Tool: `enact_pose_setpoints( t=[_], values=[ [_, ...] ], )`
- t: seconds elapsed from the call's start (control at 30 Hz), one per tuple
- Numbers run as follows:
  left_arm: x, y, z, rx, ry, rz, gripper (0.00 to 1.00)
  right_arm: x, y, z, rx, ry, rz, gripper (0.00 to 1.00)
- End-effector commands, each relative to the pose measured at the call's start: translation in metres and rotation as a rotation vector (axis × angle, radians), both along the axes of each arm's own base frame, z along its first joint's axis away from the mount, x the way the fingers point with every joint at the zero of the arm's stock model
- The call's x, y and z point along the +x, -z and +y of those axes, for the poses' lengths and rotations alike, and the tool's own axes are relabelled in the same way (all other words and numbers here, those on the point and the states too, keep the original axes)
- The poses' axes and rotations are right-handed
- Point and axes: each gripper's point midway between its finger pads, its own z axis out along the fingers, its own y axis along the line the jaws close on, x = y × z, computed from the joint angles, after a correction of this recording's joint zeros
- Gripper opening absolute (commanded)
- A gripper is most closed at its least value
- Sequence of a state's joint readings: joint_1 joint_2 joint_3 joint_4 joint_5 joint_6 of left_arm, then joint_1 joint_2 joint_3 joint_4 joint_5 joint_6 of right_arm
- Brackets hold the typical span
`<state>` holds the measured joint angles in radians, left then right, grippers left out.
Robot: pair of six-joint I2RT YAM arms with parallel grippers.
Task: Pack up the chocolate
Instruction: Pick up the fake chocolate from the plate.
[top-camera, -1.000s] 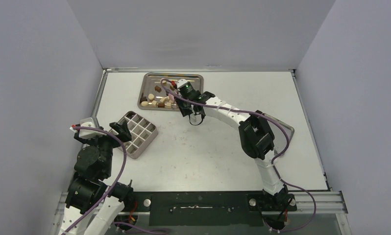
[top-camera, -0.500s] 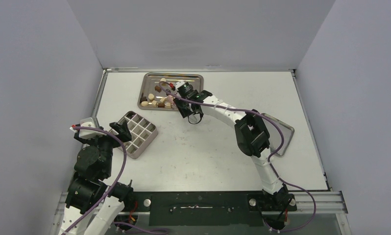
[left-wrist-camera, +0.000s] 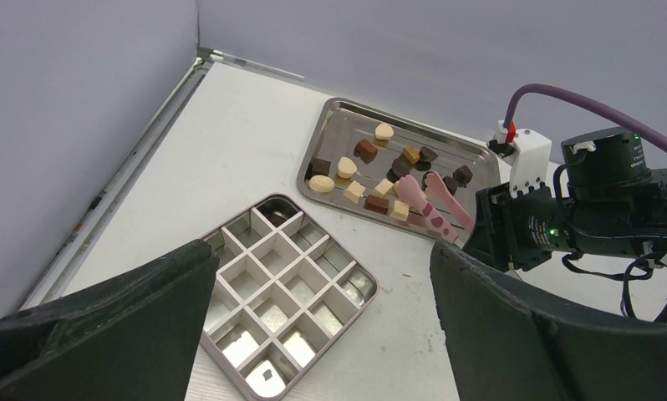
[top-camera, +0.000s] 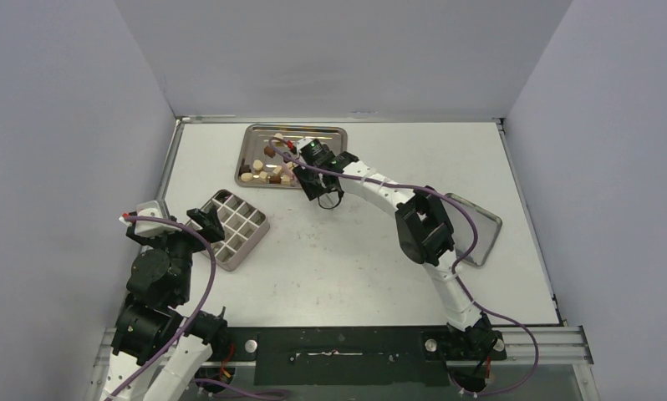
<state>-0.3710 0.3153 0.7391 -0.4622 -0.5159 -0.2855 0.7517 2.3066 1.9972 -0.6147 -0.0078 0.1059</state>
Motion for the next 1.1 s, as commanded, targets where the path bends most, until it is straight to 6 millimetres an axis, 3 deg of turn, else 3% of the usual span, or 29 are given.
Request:
enact_pose_setpoints(
  t=[0.0, 0.43, 0.67, 1.07],
  values=[
    [0.000, -0.015, 0.000, -0.020, 0.001, -0.046, 0.97, 0.011, -0.015, -0.001, 0.027, 0.031, -0.019, 0.42],
    [0.001, -0.015, -0.001, -0.021, 0.006, -0.046, 0.97, 0.008, -0.022, -0.018, -0.003, 0.086, -0.020, 0.41],
    [0.000, -0.016, -0.001, -0.022, 0.007, -0.050, 0.97, 0.006, -0.020, -0.002, 0.039, 0.034, 0.006, 0.42],
    [0.000, -0.015, 0.000, -0.021, 0.004, -0.048, 0.97, 0.019, -0.004, -0.001, 0.013, 0.054, 0.010, 0.42]
  ],
)
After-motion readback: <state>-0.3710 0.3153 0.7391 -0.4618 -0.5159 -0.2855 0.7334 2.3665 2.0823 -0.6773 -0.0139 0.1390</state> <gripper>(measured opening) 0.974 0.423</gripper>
